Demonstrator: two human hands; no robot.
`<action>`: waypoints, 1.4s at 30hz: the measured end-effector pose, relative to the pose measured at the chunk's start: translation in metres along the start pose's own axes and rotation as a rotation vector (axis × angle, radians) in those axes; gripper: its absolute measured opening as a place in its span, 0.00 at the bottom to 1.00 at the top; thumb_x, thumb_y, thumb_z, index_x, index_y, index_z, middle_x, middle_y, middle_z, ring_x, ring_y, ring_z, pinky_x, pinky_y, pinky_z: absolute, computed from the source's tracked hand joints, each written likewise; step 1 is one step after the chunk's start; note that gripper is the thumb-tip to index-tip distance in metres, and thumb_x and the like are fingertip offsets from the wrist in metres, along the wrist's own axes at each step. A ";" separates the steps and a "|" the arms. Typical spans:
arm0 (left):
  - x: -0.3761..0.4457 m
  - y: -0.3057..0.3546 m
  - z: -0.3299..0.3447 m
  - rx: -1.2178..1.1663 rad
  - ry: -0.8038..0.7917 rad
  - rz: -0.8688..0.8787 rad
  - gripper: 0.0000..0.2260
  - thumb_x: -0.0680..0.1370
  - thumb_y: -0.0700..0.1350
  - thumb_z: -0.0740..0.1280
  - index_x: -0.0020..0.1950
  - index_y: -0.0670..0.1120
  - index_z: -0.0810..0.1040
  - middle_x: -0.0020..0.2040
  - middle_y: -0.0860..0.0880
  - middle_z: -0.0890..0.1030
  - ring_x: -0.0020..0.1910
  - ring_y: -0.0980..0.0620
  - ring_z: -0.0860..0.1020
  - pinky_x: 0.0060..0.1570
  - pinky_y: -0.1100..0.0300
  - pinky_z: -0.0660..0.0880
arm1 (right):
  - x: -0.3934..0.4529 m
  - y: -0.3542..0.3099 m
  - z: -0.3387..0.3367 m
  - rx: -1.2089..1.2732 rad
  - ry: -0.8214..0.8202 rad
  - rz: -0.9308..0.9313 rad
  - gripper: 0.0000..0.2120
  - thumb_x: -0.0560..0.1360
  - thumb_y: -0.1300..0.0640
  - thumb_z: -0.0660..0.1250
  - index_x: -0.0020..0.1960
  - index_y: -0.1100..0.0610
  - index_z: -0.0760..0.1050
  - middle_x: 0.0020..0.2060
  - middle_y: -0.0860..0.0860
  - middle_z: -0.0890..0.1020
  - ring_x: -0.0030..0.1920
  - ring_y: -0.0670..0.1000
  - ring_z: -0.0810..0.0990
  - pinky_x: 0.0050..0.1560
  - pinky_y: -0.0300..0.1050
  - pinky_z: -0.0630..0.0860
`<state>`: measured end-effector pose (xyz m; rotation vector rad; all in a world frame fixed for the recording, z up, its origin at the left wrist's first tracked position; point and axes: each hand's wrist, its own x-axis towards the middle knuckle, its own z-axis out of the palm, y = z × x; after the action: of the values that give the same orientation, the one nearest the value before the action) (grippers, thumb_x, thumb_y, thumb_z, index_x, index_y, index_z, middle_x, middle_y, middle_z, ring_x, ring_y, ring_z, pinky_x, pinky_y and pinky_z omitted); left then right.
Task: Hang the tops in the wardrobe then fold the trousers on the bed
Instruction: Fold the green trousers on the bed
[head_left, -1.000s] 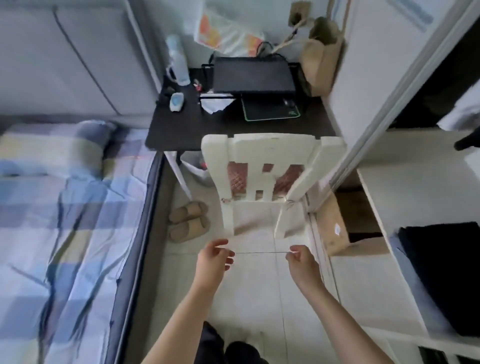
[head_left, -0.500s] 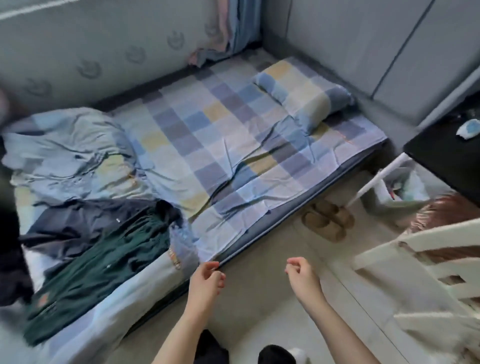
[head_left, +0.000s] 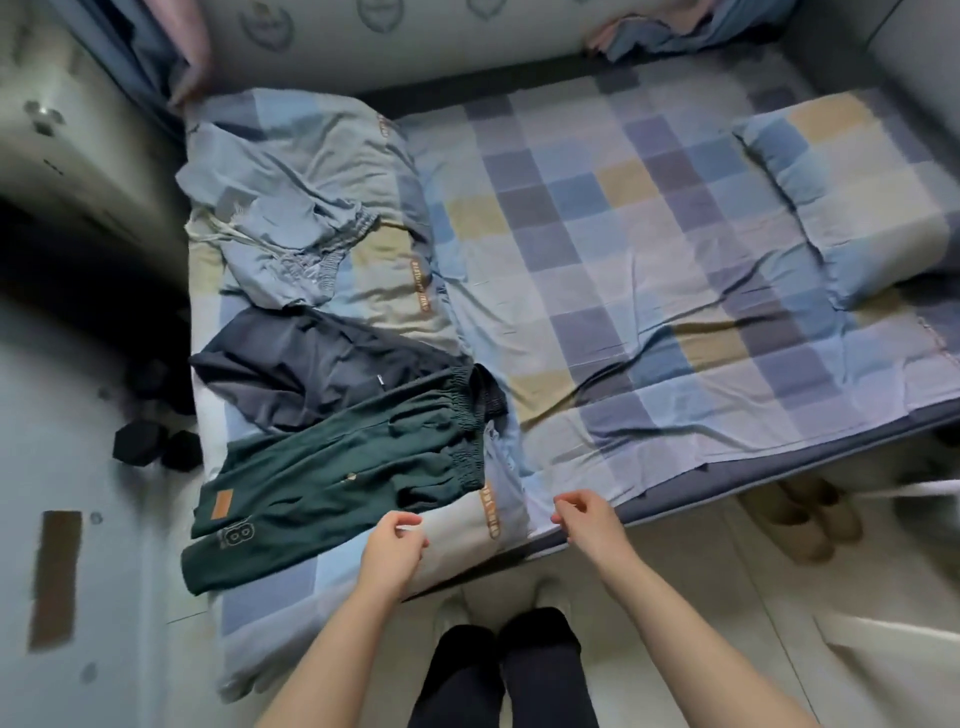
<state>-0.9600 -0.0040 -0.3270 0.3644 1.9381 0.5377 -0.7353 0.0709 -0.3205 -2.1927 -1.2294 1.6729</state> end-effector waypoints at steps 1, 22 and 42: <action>0.010 0.002 0.000 0.036 -0.015 0.005 0.10 0.75 0.33 0.61 0.54 0.41 0.76 0.43 0.43 0.81 0.37 0.46 0.73 0.40 0.56 0.70 | 0.010 -0.008 0.003 -0.014 -0.019 -0.002 0.05 0.77 0.58 0.62 0.44 0.53 0.76 0.42 0.50 0.82 0.49 0.54 0.79 0.54 0.51 0.76; 0.236 -0.003 0.132 1.393 -0.235 0.528 0.18 0.82 0.41 0.56 0.73 0.45 0.64 0.78 0.45 0.57 0.76 0.40 0.55 0.68 0.47 0.61 | 0.340 -0.075 0.120 -0.279 -0.310 -0.097 0.14 0.76 0.58 0.62 0.49 0.69 0.78 0.36 0.58 0.72 0.37 0.54 0.68 0.40 0.48 0.67; 0.343 0.073 0.134 1.221 0.106 0.690 0.37 0.76 0.52 0.67 0.79 0.58 0.49 0.79 0.51 0.54 0.73 0.41 0.60 0.73 0.45 0.57 | 0.283 -0.009 0.158 -0.090 -0.817 0.012 0.10 0.73 0.61 0.69 0.54 0.59 0.78 0.46 0.50 0.83 0.45 0.44 0.81 0.45 0.33 0.77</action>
<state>-0.9773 0.2507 -0.6025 1.8277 2.0114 -0.3080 -0.8579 0.2056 -0.5884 -1.5555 -1.4405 2.6881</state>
